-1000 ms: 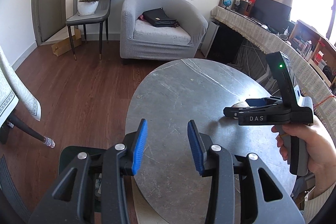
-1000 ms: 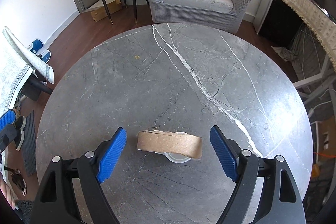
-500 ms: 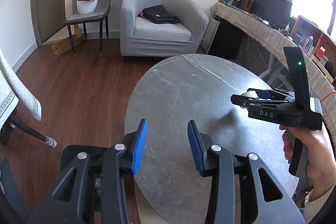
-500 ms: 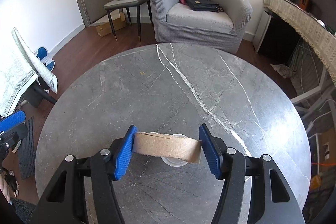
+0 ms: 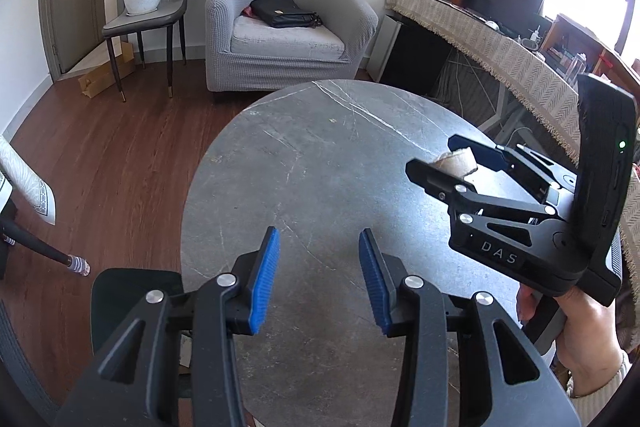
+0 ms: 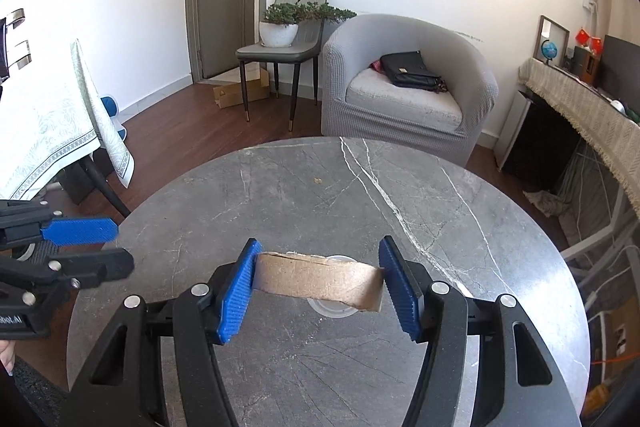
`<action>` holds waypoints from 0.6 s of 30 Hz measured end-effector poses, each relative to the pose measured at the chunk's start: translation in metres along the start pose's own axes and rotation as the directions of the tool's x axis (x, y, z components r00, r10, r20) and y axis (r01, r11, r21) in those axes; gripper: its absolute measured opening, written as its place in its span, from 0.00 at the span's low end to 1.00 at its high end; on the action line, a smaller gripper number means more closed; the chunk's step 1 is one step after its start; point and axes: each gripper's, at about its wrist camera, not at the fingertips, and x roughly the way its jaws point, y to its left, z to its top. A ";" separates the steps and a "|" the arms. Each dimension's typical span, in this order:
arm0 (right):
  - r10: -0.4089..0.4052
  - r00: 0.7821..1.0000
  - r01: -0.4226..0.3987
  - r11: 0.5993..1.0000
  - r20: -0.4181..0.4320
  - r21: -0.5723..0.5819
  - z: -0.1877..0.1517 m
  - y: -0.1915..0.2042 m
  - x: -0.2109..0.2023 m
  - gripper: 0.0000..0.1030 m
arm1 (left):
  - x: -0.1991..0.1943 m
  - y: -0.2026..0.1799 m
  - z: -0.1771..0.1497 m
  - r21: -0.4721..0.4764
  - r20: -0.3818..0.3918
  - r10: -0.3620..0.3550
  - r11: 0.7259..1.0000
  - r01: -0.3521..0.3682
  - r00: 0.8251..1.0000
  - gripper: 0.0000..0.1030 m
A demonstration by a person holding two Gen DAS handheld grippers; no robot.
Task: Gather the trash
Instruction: 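Grasp the last brown tape roll with the right gripper, then lift the tape roll with the right gripper and carry it over the green bin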
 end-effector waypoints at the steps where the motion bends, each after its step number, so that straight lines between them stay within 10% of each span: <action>1: 0.003 1.000 -0.003 1.000 0.016 -0.005 0.001 0.001 -0.003 0.60 | 0.003 -0.004 -0.001 0.010 -0.007 -0.001 1.000 0.001 1.000 0.43; 18: 0.120 0.953 -0.155 0.982 0.277 0.107 0.006 -0.012 -0.056 0.59 | 0.024 -0.041 -0.005 0.019 -0.050 -0.116 0.993 0.117 0.992 0.47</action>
